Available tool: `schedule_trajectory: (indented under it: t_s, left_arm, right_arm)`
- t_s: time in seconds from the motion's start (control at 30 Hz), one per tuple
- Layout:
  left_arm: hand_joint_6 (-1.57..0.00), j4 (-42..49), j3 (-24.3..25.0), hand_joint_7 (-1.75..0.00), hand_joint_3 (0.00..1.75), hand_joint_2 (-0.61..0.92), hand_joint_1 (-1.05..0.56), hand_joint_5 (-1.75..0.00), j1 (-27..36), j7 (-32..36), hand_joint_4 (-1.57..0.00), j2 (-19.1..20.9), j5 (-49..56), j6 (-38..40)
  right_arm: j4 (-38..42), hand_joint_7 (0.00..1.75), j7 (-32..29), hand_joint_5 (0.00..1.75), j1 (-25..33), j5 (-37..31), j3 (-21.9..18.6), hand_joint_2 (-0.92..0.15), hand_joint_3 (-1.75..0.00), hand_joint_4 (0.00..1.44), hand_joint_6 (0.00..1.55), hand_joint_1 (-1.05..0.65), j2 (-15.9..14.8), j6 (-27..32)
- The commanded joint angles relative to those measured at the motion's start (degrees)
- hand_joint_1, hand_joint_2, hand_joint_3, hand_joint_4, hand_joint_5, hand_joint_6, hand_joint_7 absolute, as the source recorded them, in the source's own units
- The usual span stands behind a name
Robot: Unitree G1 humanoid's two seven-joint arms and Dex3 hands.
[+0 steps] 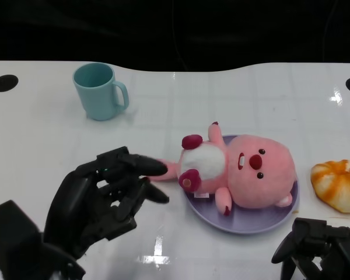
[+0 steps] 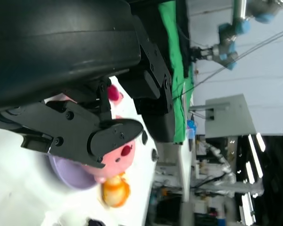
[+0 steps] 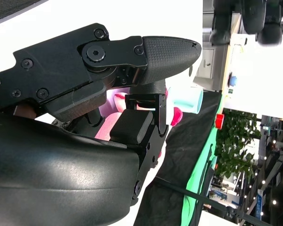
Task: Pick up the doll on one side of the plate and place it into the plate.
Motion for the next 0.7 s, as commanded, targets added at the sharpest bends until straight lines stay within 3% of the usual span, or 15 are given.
schedule_trajectory:
  t_s: [0.03, 0.13, 0.27, 0.5, 0.7]
  left_arm:
    - [-0.84, -3.6, 0.8, -1.21, 1.29, 0.52, -0.08, -1.51, 2.4, -0.9, -0.84, 0.6, -3.1, 4.0]
    - [-0.82, -5.5, 0.7, -1.44, 1.25, 0.55, -0.07, -1.63, 4.6, -0.1, -0.9, 0.4, -3.6, 6.4]
    - [-0.78, -6.8, 1.2, -1.62, 1.36, 0.49, -0.06, -1.74, 7.1, -0.1, -0.94, -0.9, -6.4, 9.9]
    - [-0.82, -6.1, 3.2, -1.71, 1.37, 0.41, -0.09, -1.75, 7.7, -2.8, -0.98, -0.3, -13.8, 17.4]
    - [-0.87, -3.2, 3.7, -1.66, 1.38, 0.39, -0.08, -1.75, 7.4, -7.1, -0.98, 0.3, -14.2, 17.4]
  right_arm:
    - [-0.8, 1.13, -0.4, 1.44, 0.2, 0.0, -0.6, -0.92, -0.42, 0.94, 0.94, -0.96, -0.5, 0.5]
    - [-0.7, 1.13, -0.1, 1.44, 0.1, 0.3, -0.6, -0.92, -0.41, 0.95, 0.94, -0.96, -0.5, 0.6]
    - [-0.4, 1.12, 0.1, 1.44, 0.0, 0.5, -0.7, -0.92, -0.41, 0.95, 0.94, -0.95, -0.6, 0.2]
    - [-0.2, 1.12, 0.5, 1.43, 0.1, 0.9, -1.0, -0.92, -0.4, 0.95, 0.94, -0.96, -0.8, 0.3]
    - [0.8, 1.12, 0.9, 1.42, -0.1, 0.7, -1.4, -0.92, -0.41, 0.94, 0.94, -0.95, -0.9, -1.1]
